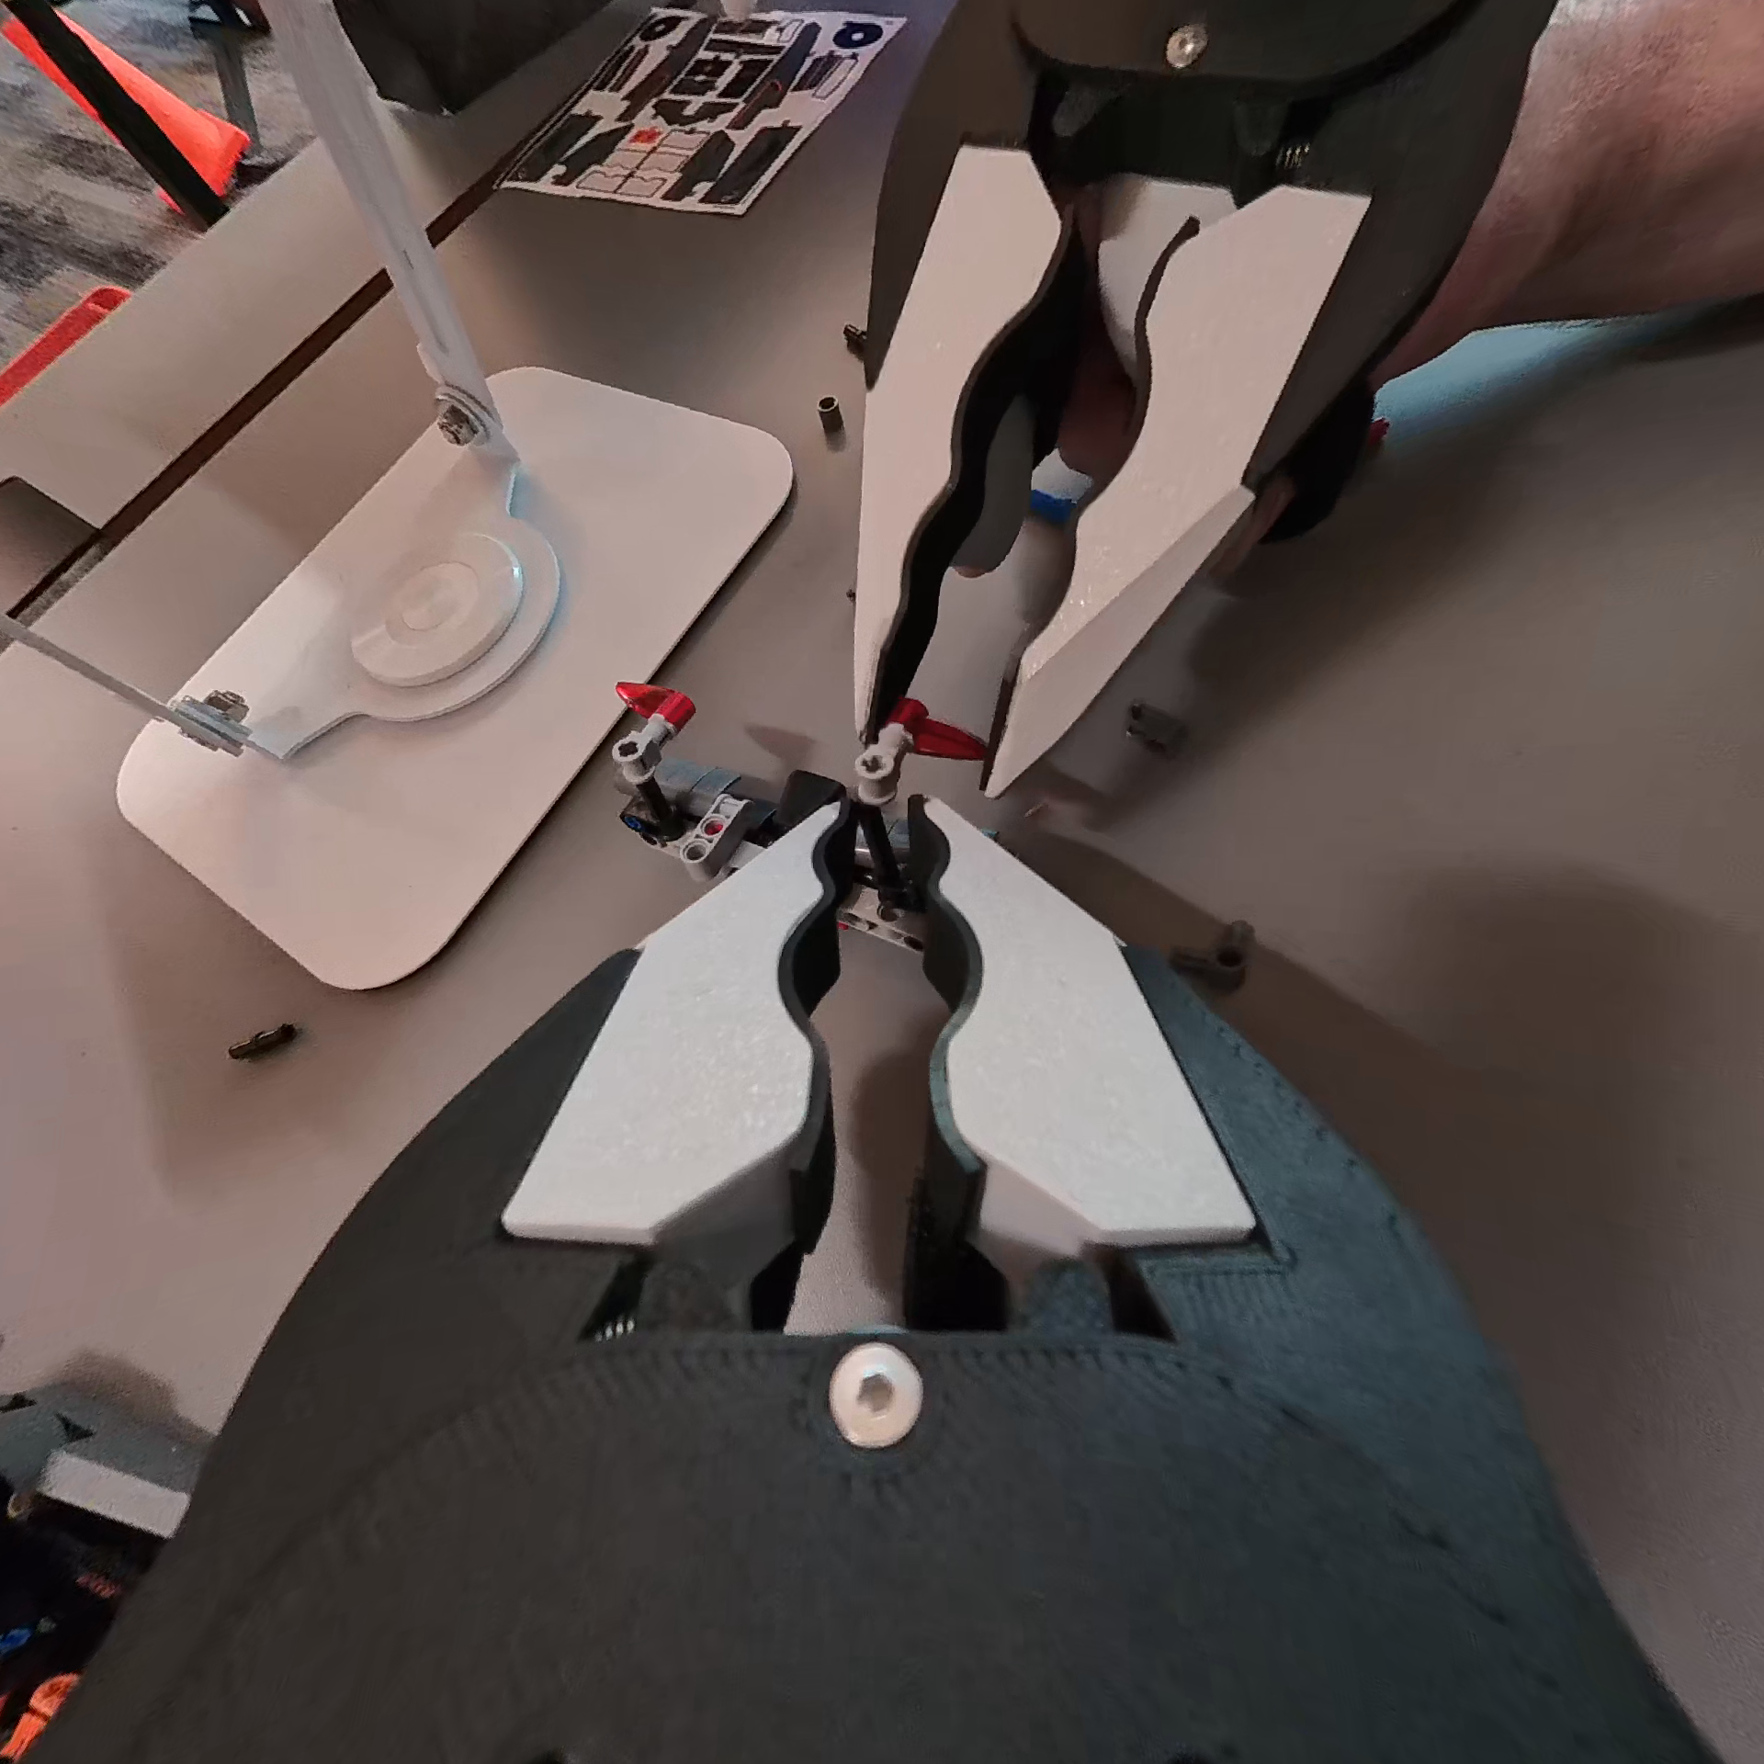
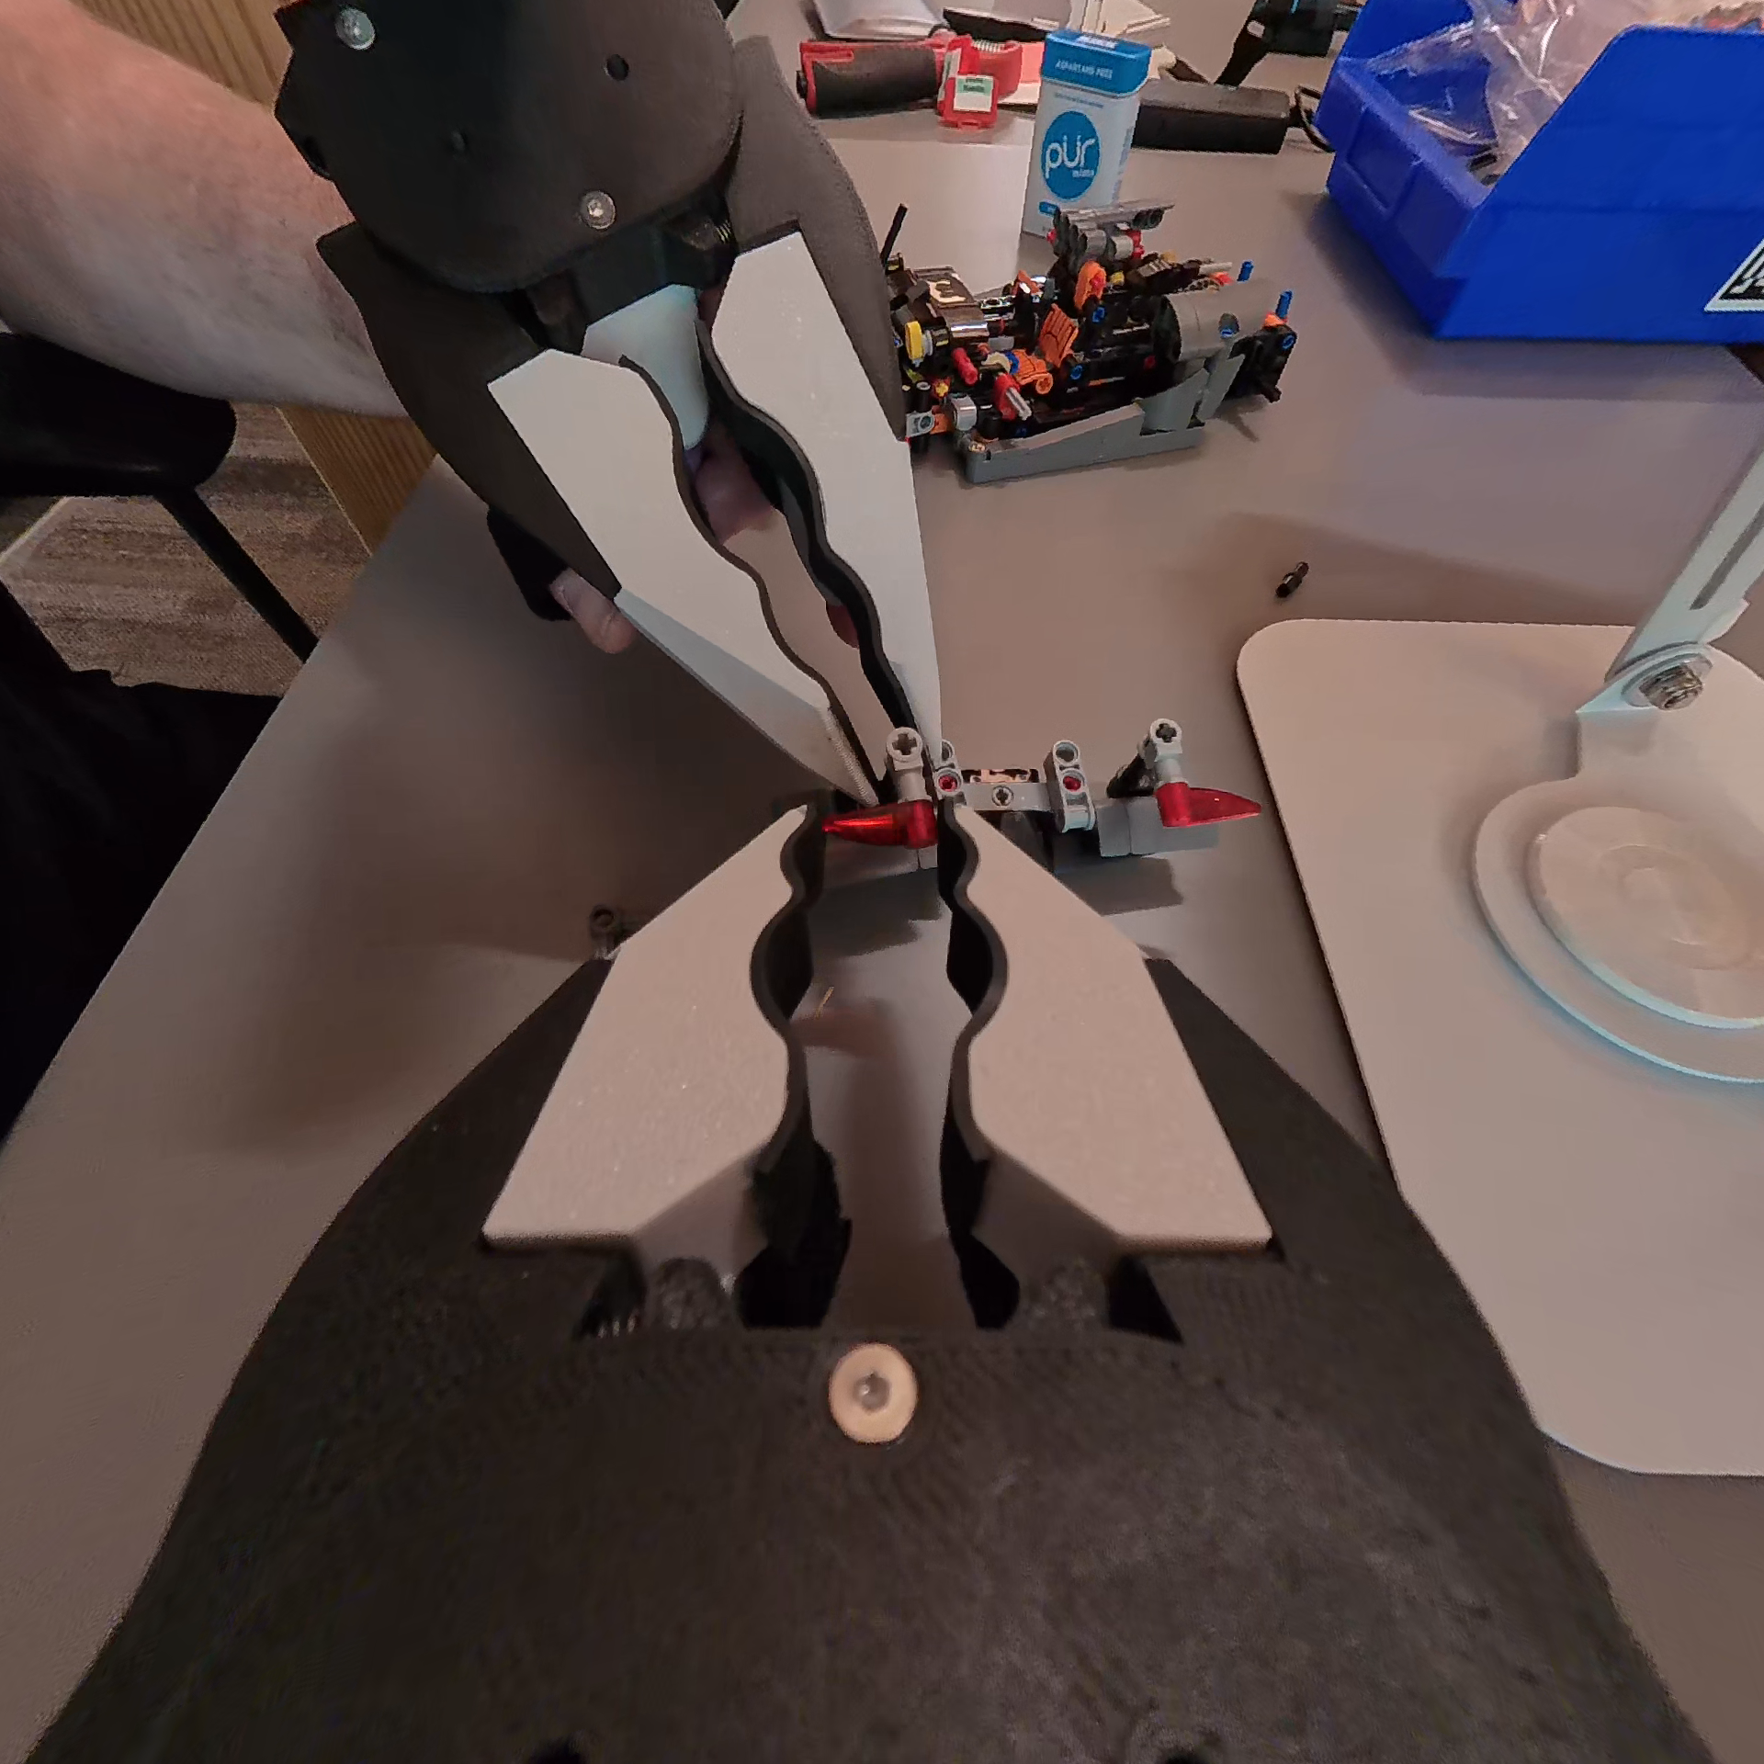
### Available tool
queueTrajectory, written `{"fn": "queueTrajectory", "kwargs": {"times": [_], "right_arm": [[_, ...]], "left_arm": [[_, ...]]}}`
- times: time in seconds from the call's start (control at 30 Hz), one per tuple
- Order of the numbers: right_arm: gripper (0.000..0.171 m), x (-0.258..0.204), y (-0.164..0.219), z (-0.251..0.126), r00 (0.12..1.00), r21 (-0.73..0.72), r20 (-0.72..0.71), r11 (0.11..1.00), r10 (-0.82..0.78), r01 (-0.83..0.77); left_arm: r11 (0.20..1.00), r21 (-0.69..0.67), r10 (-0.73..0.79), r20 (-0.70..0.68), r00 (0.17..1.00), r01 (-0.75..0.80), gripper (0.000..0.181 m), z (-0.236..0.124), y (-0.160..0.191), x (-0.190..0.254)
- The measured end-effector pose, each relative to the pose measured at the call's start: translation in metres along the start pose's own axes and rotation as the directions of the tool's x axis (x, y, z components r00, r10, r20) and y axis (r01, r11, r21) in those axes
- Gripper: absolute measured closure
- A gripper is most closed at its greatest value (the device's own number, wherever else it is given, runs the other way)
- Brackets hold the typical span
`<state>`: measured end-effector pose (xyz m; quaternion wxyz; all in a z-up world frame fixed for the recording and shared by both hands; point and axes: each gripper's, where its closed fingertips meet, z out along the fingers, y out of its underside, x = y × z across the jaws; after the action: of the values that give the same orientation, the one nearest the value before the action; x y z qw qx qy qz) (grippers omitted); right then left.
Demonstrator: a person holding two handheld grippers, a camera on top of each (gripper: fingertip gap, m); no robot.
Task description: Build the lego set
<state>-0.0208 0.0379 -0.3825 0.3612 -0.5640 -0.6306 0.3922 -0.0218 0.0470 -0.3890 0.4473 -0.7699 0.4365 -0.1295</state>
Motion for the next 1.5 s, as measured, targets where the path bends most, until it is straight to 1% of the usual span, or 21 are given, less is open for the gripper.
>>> {"fn": "queueTrajectory", "kwargs": {"times": [0.13, 0.27, 0.4, 0.53, 0.6, 0.67, 0.73, 0.97, 1.17, 1.23, 1.43, 1.5], "right_arm": [[0.150, -0.001, -0.002, 0.002, 1.000, 0.000, 0.007, 1.000, -0.005, 0.005], [0.150, 0.000, -0.001, 0.005, 0.999, -0.031, 0.012, 0.999, -0.030, 0.030], [0.151, -0.001, -0.002, 0.006, 0.999, -0.033, 0.025, 0.999, -0.028, 0.028], [0.150, -0.002, -0.001, 0.006, 0.999, -0.033, 0.033, 0.999, -0.018, 0.019], [0.151, -0.002, -0.002, 0.006, 0.999, -0.031, 0.034, 0.999, -0.018, 0.019], [0.151, -0.002, -0.002, 0.006, 0.999, -0.033, 0.036, 0.999, -0.017, 0.018], [0.151, -0.002, -0.002, 0.006, 0.999, -0.034, 0.037, 0.999, -0.016, 0.018], [0.151, -0.003, -0.003, 0.007, 0.999, -0.039, 0.051, 0.999, -0.003, 0.005], [0.151, -0.006, -0.003, 0.008, 0.998, -0.053, 0.064, 0.999, 0.004, -0.001], [0.151, -0.007, -0.004, 0.009, 0.998, -0.056, 0.065, 0.998, 0.008, -0.005], [0.151, -0.009, -0.004, 0.009, 0.997, -0.071, 0.068, 0.997, 0.025, -0.020], [0.151, -0.008, -0.004, 0.009, 0.998, -0.076, 0.065, 0.997, 0.025, -0.020]], "left_arm": [[1.000, -0.001, -0.005, 0.001, 1.000, 0.005, 0.174, -0.001, 0.001, -0.001], [1.000, 0.001, -0.008, 0.011, 1.000, 0.008, 0.175, -0.002, 0.002, -0.003], [1.000, 0.027, -0.015, 0.023, 1.000, 0.014, 0.170, -0.009, -0.003, -0.006], [0.996, 0.078, 0.049, 0.033, 0.998, -0.052, 0.171, -0.017, -0.014, -0.006], [0.994, 0.055, 0.091, 0.039, 0.995, -0.093, 0.171, -0.016, -0.013, -0.007], [0.994, 0.045, 0.099, 0.034, 0.994, -0.100, 0.172, -0.013, -0.013, -0.009], [0.996, 0.037, 0.077, -0.006, 0.997, -0.077, 0.175, -0.011, -0.011, -0.005], [0.998, 0.035, 0.051, -0.039, 0.998, -0.050, 0.178, -0.012, -0.009, -0.004], [0.998, 0.014, -0.054, -0.110, 0.993, 0.056, 0.181, -0.010, -0.008, -0.004], [0.998, 0.007, -0.061, -0.123, 0.990, 0.062, 0.181, -0.008, -0.007, -0.004], [0.990, 0.028, -0.130, -0.162, 0.978, 0.137, 0.181, -0.007, -0.007, -0.003], [0.984, 0.056, -0.160, -0.161, 0.974, 0.171, 0.181, -0.010, -0.009, -0.007]]}}
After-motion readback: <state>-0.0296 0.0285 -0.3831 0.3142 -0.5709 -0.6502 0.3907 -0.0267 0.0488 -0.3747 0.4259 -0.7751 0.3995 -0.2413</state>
